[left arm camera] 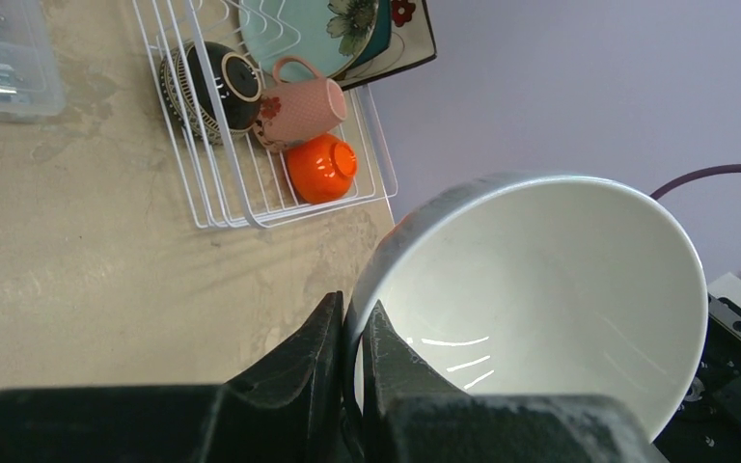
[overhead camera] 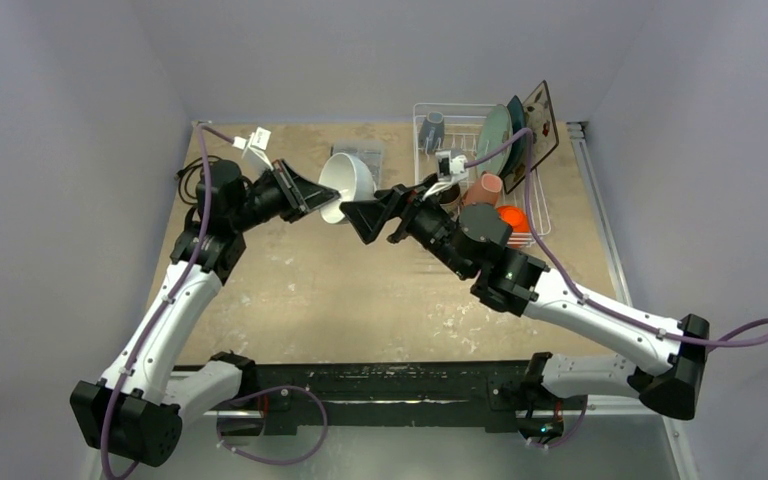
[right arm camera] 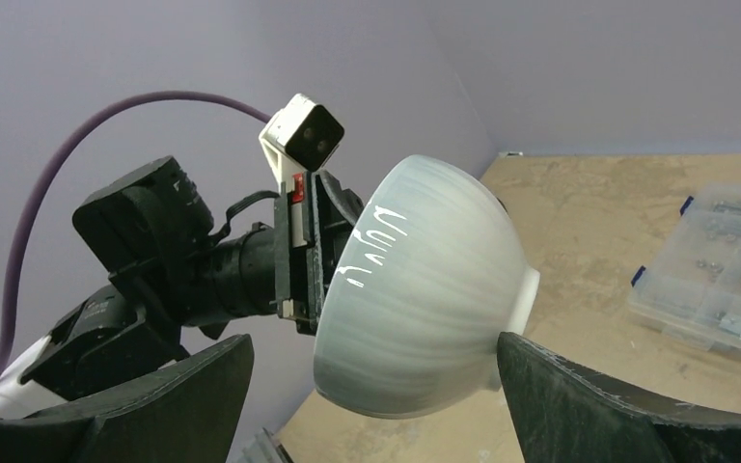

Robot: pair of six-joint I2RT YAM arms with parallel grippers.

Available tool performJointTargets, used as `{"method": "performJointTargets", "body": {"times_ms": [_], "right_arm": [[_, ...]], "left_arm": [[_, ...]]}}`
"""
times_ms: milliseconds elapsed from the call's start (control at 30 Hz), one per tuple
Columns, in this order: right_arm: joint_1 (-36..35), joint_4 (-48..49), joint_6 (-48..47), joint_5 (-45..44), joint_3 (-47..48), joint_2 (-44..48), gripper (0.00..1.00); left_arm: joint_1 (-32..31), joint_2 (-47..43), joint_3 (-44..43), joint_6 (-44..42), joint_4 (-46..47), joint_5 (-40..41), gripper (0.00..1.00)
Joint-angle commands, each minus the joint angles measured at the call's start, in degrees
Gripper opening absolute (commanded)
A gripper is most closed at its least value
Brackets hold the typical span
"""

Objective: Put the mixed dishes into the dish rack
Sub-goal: Pick up the bowl from the dish rack.

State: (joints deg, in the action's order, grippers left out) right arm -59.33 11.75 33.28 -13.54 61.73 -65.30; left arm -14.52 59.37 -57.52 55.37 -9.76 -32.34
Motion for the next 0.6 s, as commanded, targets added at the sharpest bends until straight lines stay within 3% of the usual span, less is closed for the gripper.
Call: {"method": "performJointTargets", "body": {"times_ms": [0, 133, 300, 567], "right_arm": [[-0.4, 1.9, 0.9, -1.9, 4.8, -2.4, 0.98], [-0.4, 0.9, 3.2, -4.0, 5.5, -3.9, 0.97], [-0.3, -7.2, 4.3, -13.3, 5.3, -2.1, 0.99], [-0.3, -4.8, 5.5, -6.2, 5.5, -4.6, 0.99]], "left_arm": [[-0.2, -0.8, -1.3, -0.6, 4.4, 0.0, 0.0], [-0.1, -1.0, -1.2, -0.7, 4.9, -0.5, 0.0], [-0.2, -1.9, -0.8, -1.2, 4.4, 1.0, 0.0], [-0.2, -1.0, -0.3, 0.1, 6.3, -0.7, 0.0]]}}
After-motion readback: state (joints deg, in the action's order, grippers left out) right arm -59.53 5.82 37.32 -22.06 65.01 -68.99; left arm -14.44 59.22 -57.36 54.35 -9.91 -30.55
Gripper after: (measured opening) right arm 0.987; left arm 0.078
